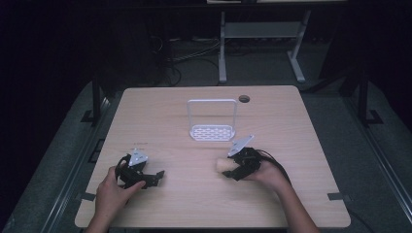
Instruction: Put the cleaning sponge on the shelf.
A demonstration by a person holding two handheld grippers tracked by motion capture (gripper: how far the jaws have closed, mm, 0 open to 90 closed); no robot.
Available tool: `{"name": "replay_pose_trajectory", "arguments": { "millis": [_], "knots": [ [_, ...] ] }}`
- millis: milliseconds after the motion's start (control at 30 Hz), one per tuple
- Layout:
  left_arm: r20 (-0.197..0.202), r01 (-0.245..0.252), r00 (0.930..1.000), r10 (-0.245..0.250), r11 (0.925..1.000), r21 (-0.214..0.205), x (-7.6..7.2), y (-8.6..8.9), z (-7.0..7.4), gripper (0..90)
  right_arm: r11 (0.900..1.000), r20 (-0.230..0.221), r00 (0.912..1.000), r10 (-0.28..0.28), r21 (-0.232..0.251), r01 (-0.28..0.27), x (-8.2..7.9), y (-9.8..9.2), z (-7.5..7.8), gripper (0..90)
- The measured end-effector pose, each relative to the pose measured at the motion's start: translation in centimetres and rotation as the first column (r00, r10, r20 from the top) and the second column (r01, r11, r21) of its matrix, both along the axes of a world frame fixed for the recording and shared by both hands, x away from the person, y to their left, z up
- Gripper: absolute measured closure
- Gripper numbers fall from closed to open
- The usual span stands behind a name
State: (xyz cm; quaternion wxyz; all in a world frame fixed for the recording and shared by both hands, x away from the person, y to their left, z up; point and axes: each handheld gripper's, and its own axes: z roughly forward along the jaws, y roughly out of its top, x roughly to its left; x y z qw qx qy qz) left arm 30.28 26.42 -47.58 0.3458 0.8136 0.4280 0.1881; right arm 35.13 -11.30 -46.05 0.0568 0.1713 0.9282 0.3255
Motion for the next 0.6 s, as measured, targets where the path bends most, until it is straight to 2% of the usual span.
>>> {"name": "replay_pose_trajectory", "arguments": {
  "millis": [300,600],
  "knots": [
    [0.000,0.000,1.0000,0.000,1.0000,-0.001,0.00,0.00,0.00,12.6,1.0000,0.008,0.9999,-0.008,0.005,0.008,-0.24,-0.09,0.14,39.3],
    [0.000,0.000,1.0000,0.000,1.0000,0.000,0.00,0.00,0.00,12.6,0.9977,-0.003,0.9980,-0.064,0.022,0.064,-0.51,-0.21,0.36,39.3]
  ]
}}
